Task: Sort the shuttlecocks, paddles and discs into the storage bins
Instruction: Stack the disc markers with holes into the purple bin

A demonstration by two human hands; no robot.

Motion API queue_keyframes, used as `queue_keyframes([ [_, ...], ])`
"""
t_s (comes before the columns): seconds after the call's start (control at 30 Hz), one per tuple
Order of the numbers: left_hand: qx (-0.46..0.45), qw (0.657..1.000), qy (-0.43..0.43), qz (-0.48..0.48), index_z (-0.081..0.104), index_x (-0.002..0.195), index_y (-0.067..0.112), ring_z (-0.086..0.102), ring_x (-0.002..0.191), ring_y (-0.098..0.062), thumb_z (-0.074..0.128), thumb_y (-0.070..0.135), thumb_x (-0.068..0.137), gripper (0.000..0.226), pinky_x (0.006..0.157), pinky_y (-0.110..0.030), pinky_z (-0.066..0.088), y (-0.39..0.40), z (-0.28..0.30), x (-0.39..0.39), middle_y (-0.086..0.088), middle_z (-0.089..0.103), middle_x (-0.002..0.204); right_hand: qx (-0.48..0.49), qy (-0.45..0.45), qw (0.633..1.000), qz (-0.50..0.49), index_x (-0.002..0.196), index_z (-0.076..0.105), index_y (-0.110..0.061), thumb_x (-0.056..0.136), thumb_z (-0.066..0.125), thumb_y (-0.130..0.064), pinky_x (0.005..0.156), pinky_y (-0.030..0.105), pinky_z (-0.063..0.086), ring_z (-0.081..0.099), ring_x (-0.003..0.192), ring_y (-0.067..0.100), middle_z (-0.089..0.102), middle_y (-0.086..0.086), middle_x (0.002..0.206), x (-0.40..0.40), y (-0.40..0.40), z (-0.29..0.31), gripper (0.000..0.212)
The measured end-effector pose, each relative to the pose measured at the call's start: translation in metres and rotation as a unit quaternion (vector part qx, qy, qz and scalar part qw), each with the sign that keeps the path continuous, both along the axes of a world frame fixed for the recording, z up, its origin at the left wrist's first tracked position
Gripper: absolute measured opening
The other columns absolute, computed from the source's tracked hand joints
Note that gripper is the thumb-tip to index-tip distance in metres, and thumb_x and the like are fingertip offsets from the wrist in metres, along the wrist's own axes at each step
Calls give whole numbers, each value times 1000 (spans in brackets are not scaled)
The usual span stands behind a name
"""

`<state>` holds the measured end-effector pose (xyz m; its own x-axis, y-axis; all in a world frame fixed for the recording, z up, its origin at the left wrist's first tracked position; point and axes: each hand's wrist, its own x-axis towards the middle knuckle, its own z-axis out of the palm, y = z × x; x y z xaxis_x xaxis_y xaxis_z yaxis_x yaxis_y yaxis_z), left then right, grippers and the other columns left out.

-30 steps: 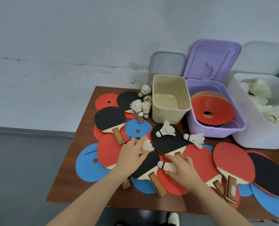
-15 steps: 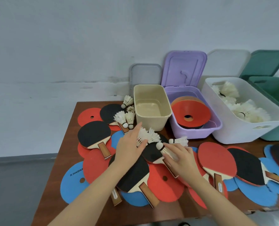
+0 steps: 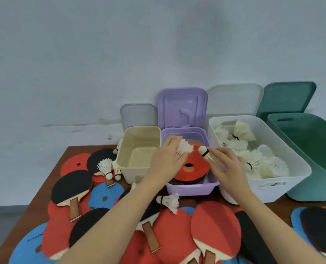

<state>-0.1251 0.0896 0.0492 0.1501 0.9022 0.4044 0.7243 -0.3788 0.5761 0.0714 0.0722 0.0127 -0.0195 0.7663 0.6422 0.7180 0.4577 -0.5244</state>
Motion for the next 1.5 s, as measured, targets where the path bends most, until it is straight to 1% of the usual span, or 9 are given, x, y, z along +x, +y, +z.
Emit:
queue_keyframes([
  [0.17,-30,999,-39,20,46,121,22,53,108,-21,58,36,88,37,86,-37,44,28,4,81,6,51,126,3,-14,1000,-9,113,65,-30,84,61,-33,77,43,41,59,92,16,61,-2,100,75,42,6,30],
  [0.37,-40,997,-58,-10,37,137,23,47,121,-20,60,24,87,55,96,-39,42,76,9,155,2,42,140,-38,-6,998,-50,113,67,-23,83,70,-24,84,38,35,58,96,18,61,-1,102,148,90,19,30],
  [0.5,-25,999,-30,0,46,132,16,48,120,-19,60,25,88,48,94,-33,42,118,3,188,0,45,135,-50,8,996,-72,111,68,-21,82,71,-23,86,40,36,59,94,19,62,-1,104,175,128,25,29],
  [0.6,-24,999,26,21,51,128,12,49,119,-22,61,29,87,46,94,-35,41,147,-9,202,-3,51,131,-119,-56,986,-104,113,66,-24,86,65,-28,86,33,26,57,101,19,61,-1,111,185,155,17,28],
  [0.7,-83,983,161,26,44,135,16,40,127,-22,54,36,90,50,100,-36,32,164,-24,210,0,45,138,-240,-186,947,-107,113,64,-30,91,51,-38,94,35,22,50,111,17,56,-5,124,189,171,3,27],
  [0.83,-132,957,257,-5,30,143,19,32,133,-23,43,43,94,56,104,-38,25,164,-38,206,1,37,146,-339,-259,902,-74,114,62,-40,94,39,-50,108,43,9,27,136,16,42,-15,141,192,173,-10,32],
  [1.07,-38,968,246,14,34,142,18,37,131,-18,39,35,97,48,104,-34,25,133,-21,181,3,41,144,-194,-194,960,-49,125,56,-31,96,44,-40,102,29,16,38,126,14,52,-9,131,185,140,0,33],
  [1.3,6,971,239,23,33,143,21,31,135,-15,38,31,97,48,106,-31,19,85,4,133,4,36,148,-97,-167,981,-19,111,66,-19,90,56,-26,91,39,36,55,105,27,65,-2,108,138,98,3,24],
  [1.5,-2,974,218,56,56,125,17,49,122,-24,35,37,87,47,100,-39,32,39,-2,47,-2,55,132,-65,-128,988,63,108,66,-16,88,42,-33,77,37,45,61,87,25,66,0,95,66,68,4,36],
])
